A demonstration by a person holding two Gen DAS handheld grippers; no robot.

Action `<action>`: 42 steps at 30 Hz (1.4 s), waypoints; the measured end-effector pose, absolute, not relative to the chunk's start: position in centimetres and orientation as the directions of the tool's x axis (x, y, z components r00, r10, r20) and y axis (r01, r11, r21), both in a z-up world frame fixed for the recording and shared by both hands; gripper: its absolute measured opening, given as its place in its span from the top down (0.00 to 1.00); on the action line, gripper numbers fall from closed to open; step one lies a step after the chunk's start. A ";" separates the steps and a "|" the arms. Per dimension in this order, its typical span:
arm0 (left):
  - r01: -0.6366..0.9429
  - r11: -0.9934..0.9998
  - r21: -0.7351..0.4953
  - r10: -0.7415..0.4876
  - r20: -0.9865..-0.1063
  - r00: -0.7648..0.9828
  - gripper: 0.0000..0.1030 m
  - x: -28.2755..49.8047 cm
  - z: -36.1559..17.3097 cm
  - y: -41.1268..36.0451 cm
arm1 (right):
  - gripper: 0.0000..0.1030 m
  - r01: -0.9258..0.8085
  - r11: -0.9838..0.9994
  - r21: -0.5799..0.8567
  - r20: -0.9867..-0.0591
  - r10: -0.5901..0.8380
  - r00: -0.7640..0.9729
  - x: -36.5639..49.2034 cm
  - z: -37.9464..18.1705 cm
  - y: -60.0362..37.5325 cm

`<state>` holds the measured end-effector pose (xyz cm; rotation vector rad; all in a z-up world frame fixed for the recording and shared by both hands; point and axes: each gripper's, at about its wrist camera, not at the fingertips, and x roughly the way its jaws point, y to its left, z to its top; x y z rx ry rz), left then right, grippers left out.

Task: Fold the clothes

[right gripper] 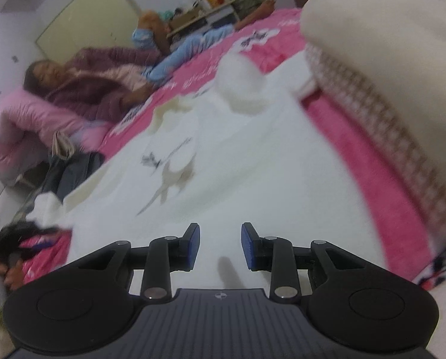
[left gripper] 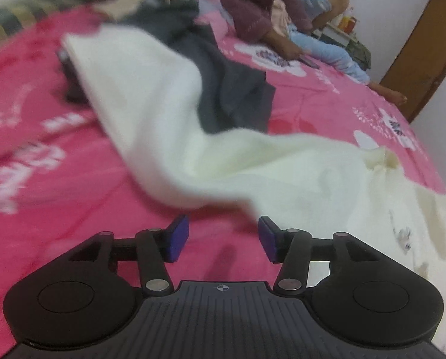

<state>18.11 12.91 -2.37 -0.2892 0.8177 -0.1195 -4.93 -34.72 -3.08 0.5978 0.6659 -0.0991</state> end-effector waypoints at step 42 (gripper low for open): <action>0.183 0.982 -0.050 -0.179 -0.562 0.808 0.45 16.0 -8.3 -2.0 | 0.51 0.361 0.926 0.108 -0.659 -0.205 0.724 21.5 -1.6 -43.2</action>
